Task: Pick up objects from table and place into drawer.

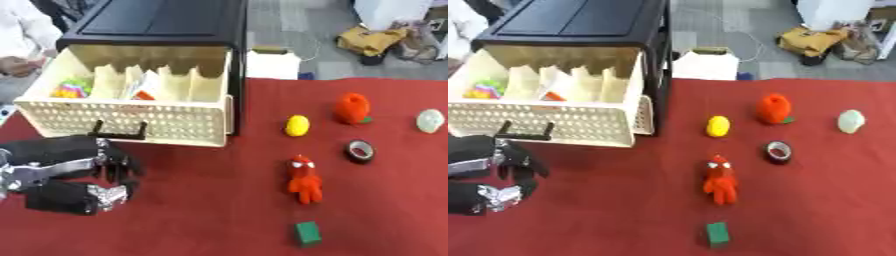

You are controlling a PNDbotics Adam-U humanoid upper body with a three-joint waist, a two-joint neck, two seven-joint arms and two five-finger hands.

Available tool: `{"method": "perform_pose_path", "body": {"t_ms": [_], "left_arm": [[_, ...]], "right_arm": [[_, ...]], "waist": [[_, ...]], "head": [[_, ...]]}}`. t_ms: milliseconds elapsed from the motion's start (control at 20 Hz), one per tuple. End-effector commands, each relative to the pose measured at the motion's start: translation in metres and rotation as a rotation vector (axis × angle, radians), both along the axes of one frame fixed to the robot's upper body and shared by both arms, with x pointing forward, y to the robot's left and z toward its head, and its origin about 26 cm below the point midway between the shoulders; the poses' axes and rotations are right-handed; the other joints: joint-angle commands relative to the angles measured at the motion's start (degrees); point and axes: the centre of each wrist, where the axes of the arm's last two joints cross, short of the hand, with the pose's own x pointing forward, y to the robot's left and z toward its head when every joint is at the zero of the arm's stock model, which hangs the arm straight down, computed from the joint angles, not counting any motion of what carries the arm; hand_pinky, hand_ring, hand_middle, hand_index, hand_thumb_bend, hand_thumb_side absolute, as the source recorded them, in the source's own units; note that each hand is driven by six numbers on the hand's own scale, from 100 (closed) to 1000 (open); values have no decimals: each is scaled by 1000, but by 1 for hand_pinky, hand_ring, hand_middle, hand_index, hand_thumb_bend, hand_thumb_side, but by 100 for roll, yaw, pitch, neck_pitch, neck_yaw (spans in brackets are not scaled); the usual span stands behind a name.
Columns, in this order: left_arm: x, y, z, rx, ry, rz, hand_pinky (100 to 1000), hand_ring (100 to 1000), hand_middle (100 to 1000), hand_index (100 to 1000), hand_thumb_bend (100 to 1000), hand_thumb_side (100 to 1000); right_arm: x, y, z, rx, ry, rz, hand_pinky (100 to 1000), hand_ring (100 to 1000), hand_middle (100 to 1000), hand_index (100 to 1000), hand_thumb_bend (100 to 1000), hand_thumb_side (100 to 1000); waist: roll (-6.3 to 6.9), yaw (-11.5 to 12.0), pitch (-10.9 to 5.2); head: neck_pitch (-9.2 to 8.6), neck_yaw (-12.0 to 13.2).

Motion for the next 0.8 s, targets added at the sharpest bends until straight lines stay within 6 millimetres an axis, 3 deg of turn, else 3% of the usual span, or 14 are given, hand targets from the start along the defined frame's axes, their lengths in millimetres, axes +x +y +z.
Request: {"method": "perform_pose_path", "body": {"t_ms": [50, 300, 800], "left_arm": [[-3, 1, 14, 7, -63, 19, 595, 626, 595, 839, 100, 1000], [-2, -1, 18, 10, -81, 36, 562, 580, 558, 818, 100, 1000], [-2, -5, 23, 13, -91, 62, 558, 588, 561, 817, 100, 1000]], "right_arm": [[0, 0, 8, -3, -22, 5, 700, 749, 596, 719, 100, 879], [0, -1, 10, 7, -24, 1, 701, 749, 597, 719, 100, 880], [1, -1, 10, 17, -25, 4, 702, 748, 595, 718, 100, 867]], "waist": [[-8, -16, -82], [-8, -45, -73], [-5, -63, -60]], "head": [[-81, 33], [-115, 53], [-181, 101]]}}
